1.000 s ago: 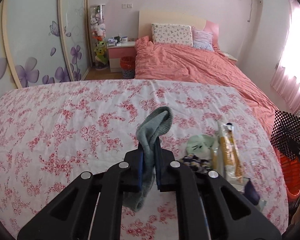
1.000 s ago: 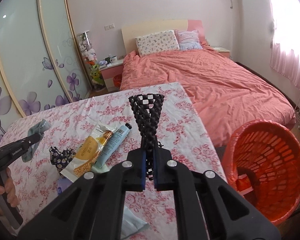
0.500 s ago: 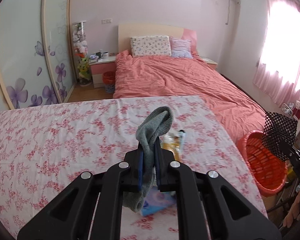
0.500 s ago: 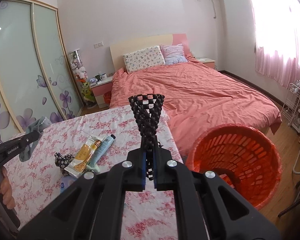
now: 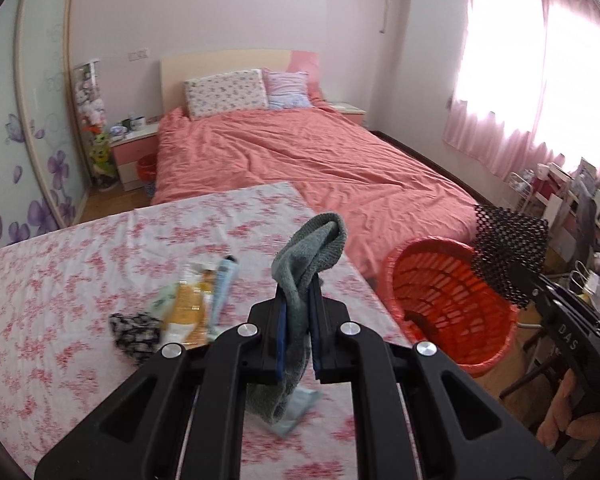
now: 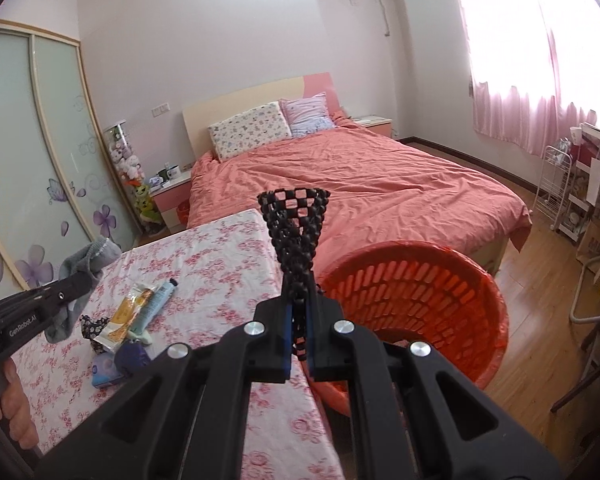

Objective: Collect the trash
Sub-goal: 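Lift the sock with left tool toward the basket while right carries the mesh net, then open both tools over the orange basket to drop sock and mesh net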

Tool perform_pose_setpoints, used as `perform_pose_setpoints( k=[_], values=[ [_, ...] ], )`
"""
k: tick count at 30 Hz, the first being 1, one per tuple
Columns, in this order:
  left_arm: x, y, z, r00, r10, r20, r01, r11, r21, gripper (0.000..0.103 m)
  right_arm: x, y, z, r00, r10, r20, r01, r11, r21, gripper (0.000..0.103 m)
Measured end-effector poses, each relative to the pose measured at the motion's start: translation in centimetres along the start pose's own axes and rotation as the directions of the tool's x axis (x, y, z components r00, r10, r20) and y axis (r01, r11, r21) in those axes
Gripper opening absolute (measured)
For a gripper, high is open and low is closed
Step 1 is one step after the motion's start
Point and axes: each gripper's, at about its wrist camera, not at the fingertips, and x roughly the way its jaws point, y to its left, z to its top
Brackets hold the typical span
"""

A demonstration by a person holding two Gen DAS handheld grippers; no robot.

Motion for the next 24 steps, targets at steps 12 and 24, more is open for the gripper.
perform_pose_setpoints(
  k=[12, 24],
  values=[
    [4.8, -8.7, 0.2, 0.976, -0.208, -0.060, 0.212, 0.975, 0.060, 0.010, 0.8, -7.5, 0.2, 0.999, -0.052, -0.001, 0.052, 0.994, 0.098, 0.006],
    [11.0, -12.7, -0.7, 0.968, -0.192, -0.162, 0.205, 0.976, 0.073, 0.052, 6.6, -12.8, -0.4, 0.996, -0.073, -0.056, 0.082, 0.980, 0.182, 0.043]
  ],
)
